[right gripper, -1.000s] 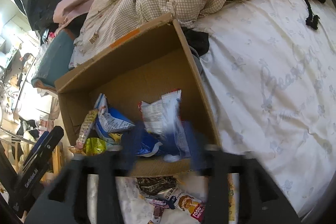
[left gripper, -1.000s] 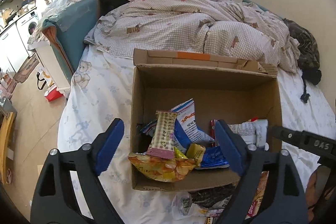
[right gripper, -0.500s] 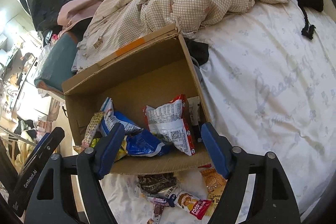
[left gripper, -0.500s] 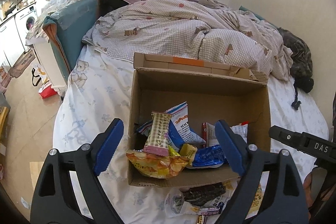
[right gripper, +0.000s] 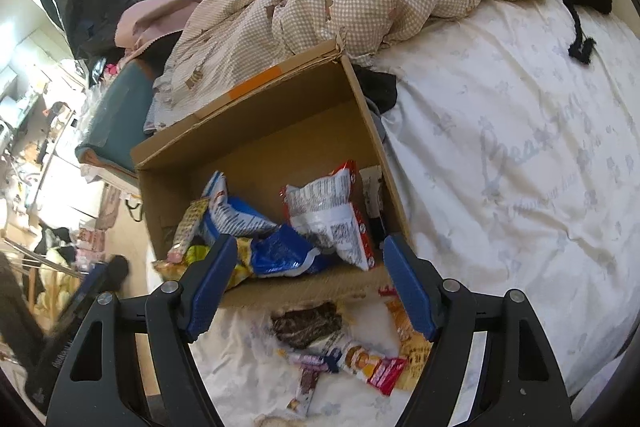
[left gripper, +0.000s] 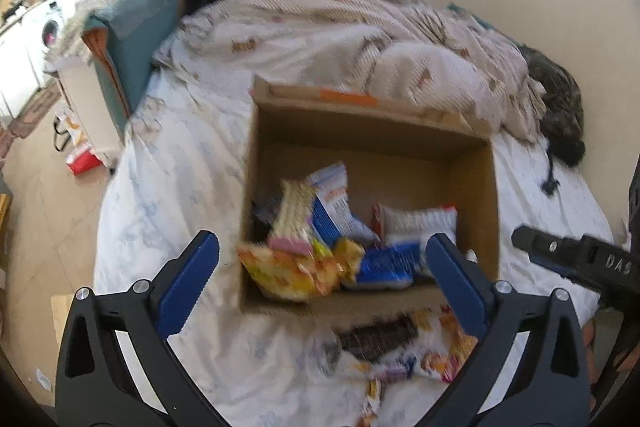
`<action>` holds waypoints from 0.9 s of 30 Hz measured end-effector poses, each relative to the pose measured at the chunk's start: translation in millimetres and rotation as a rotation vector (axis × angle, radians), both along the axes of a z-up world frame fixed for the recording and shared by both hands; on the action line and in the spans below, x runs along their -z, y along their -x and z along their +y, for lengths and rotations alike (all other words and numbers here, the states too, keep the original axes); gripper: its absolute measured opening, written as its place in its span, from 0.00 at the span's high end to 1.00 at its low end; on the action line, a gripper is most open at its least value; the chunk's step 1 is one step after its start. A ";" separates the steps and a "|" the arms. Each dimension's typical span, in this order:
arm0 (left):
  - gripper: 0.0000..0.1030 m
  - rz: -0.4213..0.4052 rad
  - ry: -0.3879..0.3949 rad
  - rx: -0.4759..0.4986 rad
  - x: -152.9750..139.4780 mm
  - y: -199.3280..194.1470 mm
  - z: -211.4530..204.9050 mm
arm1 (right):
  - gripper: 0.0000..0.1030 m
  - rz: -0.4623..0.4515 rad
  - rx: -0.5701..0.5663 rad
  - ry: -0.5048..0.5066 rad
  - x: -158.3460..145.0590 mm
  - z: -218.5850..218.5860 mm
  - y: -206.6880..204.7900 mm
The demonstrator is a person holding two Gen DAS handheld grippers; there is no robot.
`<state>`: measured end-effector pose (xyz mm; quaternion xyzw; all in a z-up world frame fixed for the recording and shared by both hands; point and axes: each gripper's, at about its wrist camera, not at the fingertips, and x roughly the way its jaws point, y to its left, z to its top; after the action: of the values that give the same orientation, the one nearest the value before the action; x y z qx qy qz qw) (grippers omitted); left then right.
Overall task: Organize snacks
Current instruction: 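Move both tools back to the snacks beside the box, then grasp the brown chocolate bar with left tool while right tool grasps orange peanut packet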
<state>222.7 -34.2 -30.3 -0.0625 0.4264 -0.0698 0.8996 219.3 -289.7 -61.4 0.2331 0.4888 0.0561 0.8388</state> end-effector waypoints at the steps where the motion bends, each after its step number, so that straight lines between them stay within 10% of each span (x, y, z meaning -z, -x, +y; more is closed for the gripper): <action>1: 0.01 0.020 0.000 0.013 2.2 2.3 -2.8 | 0.24 0.000 0.000 -0.001 -1.7 -2.1 6.9; 7: 0.01 0.078 -0.061 0.033 17.6 19.1 -15.8 | 0.24 0.005 0.001 0.002 -8.6 -8.1 33.8; 13: 0.03 0.310 -0.071 0.109 74.8 46.7 -40.0 | 0.24 0.082 0.056 -0.035 8.9 -23.3 57.2; 22: 0.60 0.504 -0.199 0.225 153.8 67.6 -81.6 | 0.24 0.237 0.155 -0.004 55.1 -53.5 57.7; 27: 0.64 0.513 -0.203 0.248 158.4 71.9 -87.5 | 0.24 0.304 0.140 -0.039 80.7 -53.0 49.1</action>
<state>150.8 -121.7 -188.7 0.0650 0.6488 -0.1181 0.7489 170.2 -342.7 -142.1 0.2885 0.5914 -0.0290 0.7524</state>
